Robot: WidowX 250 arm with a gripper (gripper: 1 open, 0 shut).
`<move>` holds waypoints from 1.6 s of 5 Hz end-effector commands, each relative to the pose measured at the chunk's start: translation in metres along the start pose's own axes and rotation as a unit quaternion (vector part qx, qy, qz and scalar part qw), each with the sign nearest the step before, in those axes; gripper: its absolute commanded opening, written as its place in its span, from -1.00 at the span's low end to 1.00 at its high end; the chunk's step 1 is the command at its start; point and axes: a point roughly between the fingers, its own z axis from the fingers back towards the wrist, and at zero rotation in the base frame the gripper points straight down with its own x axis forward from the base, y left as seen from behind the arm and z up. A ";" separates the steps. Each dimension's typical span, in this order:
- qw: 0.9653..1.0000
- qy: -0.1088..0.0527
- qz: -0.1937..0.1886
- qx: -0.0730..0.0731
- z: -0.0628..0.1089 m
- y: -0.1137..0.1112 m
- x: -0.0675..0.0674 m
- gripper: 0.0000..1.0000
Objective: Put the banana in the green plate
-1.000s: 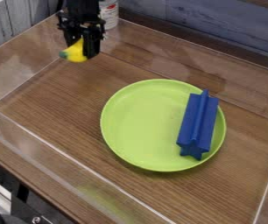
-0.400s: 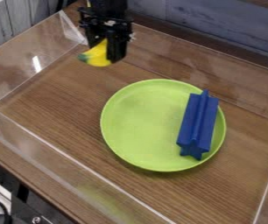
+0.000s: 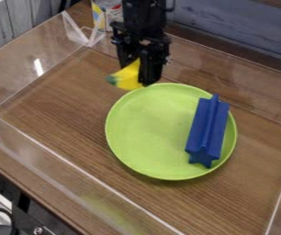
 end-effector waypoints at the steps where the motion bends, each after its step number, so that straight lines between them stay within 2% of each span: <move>1: 0.999 -0.029 -0.016 0.008 0.004 -0.009 0.004 -1.00; 3: 1.000 -0.027 -0.015 0.006 -0.022 0.003 0.009 -1.00; 5: 1.000 -0.023 -0.002 0.012 -0.040 0.025 0.005 -1.00; 6: 1.000 -0.022 -0.001 0.014 -0.048 0.026 0.007 -1.00; 8: 0.999 -0.028 -0.001 0.018 -0.059 0.018 0.019 -1.00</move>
